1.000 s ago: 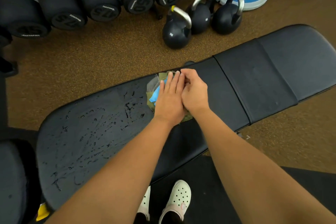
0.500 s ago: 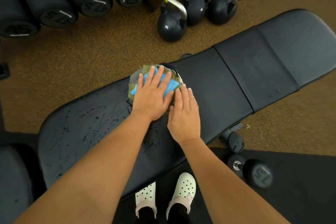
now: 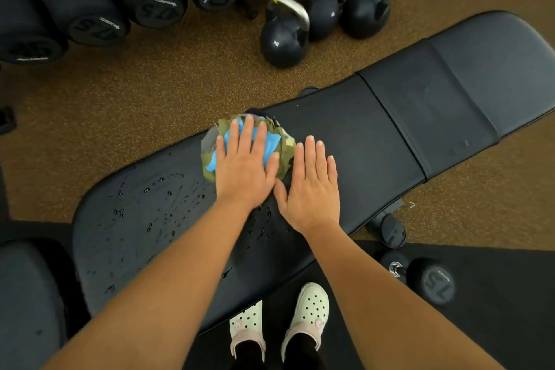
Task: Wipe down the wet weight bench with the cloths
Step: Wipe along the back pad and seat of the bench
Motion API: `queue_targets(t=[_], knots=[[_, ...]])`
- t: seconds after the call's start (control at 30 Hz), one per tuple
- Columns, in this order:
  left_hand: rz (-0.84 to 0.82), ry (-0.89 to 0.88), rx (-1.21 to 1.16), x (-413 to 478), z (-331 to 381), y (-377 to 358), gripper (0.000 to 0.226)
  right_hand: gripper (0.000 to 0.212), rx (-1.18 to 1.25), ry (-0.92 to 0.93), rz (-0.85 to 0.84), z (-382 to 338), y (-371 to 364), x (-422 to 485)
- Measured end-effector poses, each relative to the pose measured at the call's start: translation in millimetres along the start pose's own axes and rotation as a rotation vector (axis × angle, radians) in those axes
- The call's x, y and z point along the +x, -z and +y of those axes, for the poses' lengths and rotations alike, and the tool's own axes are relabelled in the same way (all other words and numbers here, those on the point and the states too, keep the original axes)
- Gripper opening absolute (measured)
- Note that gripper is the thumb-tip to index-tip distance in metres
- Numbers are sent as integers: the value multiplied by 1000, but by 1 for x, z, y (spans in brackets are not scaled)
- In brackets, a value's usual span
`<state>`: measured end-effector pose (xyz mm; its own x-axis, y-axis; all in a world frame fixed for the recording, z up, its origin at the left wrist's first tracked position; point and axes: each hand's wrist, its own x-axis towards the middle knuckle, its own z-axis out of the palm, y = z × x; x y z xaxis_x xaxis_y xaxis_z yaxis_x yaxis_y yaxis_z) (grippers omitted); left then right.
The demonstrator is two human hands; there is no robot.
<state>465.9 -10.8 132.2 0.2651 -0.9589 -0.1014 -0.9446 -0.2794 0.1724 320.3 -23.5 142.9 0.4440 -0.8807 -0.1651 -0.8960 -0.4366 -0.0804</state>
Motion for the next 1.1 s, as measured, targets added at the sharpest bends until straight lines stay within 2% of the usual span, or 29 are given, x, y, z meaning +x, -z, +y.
queue_targets(t=[0.17,0.23,0.33,0.37,0.43,0.53,0.6,0.67,0.77,0.8,0.83,0.87,0.97,1.03,1.1], knots=[[-66,-221,6,-16,-44,1,65,75,-3,13,7,0,0,0],[-55,-95,28,0,-45,4,65,73,-6,-4,-3,-1,0,1],[-47,242,-15,31,-13,6,65,68,-13,-12,-11,-2,-2,2],[-54,273,-15,36,-4,7,64,67,-8,-11,-8,-2,-3,2],[-55,127,32,30,-5,7,63,66,8,-6,7,-2,-4,2],[-63,-343,81,0,-43,7,61,65,21,-1,48,-2,-6,2],[-94,-471,103,-10,-70,8,61,65,18,-3,60,-2,-6,2],[-90,-364,99,-7,-79,6,62,65,18,-10,68,-3,-6,2],[-33,103,30,13,-45,5,63,65,13,-15,55,-4,-6,2],[-34,227,0,23,-29,6,63,65,9,-15,48,-4,-6,2],[-43,270,-17,31,-13,6,63,64,3,-13,47,-3,-6,1],[-48,222,-10,37,-1,5,62,64,-2,-11,49,-3,-7,1],[-51,-145,50,28,6,6,59,63,8,-1,49,-2,-8,2],[-51,-384,79,10,-14,5,57,63,11,-2,57,-2,-6,2],[-66,-492,104,-2,-43,4,57,64,12,-8,57,-3,-5,2]])
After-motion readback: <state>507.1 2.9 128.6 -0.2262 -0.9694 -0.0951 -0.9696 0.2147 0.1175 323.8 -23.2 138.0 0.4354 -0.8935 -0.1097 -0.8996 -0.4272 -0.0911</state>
